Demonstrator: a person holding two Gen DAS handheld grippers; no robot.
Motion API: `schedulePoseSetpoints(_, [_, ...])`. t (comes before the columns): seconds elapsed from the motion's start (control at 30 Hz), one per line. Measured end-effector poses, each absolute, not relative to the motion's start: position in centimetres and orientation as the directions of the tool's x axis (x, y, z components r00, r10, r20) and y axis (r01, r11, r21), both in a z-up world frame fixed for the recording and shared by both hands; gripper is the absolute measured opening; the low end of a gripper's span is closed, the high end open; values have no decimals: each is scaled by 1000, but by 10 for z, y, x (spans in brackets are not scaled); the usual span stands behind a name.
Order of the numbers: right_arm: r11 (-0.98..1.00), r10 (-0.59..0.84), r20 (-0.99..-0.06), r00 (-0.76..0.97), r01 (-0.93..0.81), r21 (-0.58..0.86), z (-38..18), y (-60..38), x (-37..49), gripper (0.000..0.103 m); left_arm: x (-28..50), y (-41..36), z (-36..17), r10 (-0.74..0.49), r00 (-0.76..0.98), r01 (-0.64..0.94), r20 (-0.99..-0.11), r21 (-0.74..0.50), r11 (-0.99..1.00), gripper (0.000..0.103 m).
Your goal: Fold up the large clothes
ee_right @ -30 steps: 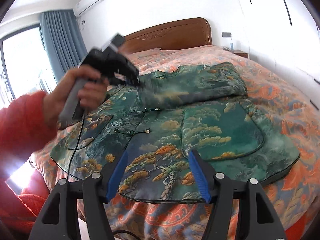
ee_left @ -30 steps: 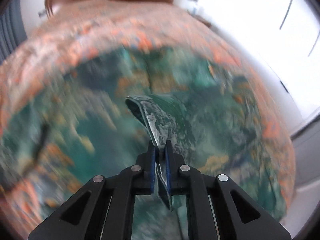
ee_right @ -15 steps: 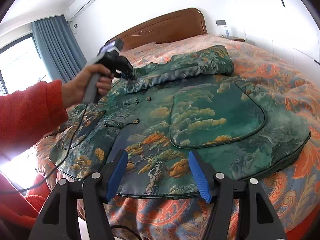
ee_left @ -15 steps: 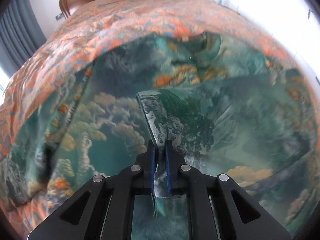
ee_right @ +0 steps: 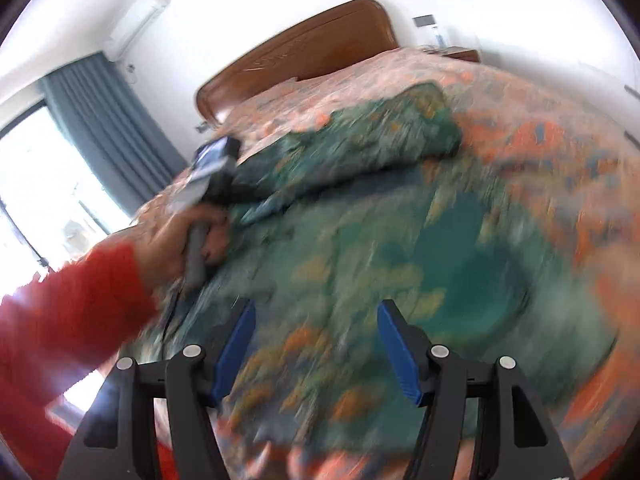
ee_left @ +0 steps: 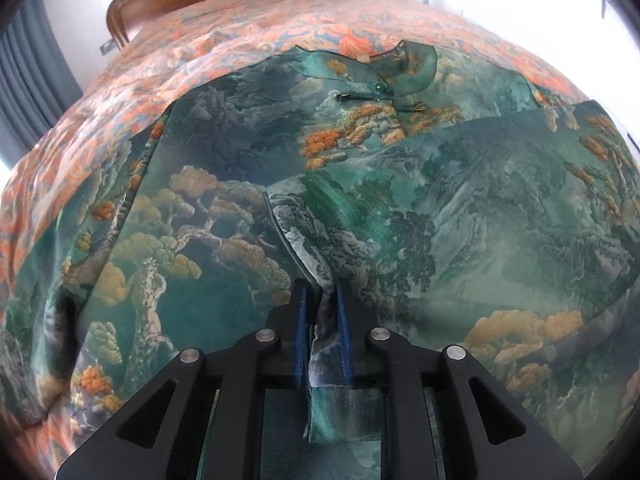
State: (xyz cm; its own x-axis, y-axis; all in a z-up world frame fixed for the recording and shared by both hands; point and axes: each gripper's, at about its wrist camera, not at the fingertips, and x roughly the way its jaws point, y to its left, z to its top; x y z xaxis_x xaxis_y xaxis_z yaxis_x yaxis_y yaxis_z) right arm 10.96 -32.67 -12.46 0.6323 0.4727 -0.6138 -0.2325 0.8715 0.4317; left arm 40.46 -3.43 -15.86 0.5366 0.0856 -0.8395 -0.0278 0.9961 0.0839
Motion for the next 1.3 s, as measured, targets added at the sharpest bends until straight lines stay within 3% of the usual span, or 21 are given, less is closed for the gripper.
schedulePoseSetpoints(0.1, [928,349,-664,662,-147,341,-96,-340,166,65,402,-29,-160,53,549,-38,-834,39,999,16])
schedulePoseSetpoints(0.2, [931,345,-687,640,-139,338,-82,-344,236,65,404,-26,-163,40,548,-43,-835,19,999,16])
schedulePoseSetpoints(0.4, [959,277,-727,628,-137,247,-120,-327,353,65,408,-23,-166,15,552,-43,-833,-11,999,16])
schedulePoseSetpoints(0.6, [980,178,-839,514,-169,104,-195,-297,385,65,406,-14,-173,-30,568,-47,-822,-69,996,17])
schedulePoseSetpoints(0.9, [974,131,-945,301,-218,65,-193,-287,430,66,403,-17,-176,-12,592,-42,-806,-46,998,17])
schedulePoseSetpoints(1.1, [980,142,-865,482,-194,52,-126,-282,468,66,401,-18,-176,-17,595,-42,-804,-52,998,17])
schedulePoseSetpoints(1.3, [992,123,-894,430,-68,103,-177,-284,500,66,400,-17,-177,-22,597,-40,-802,-57,998,17])
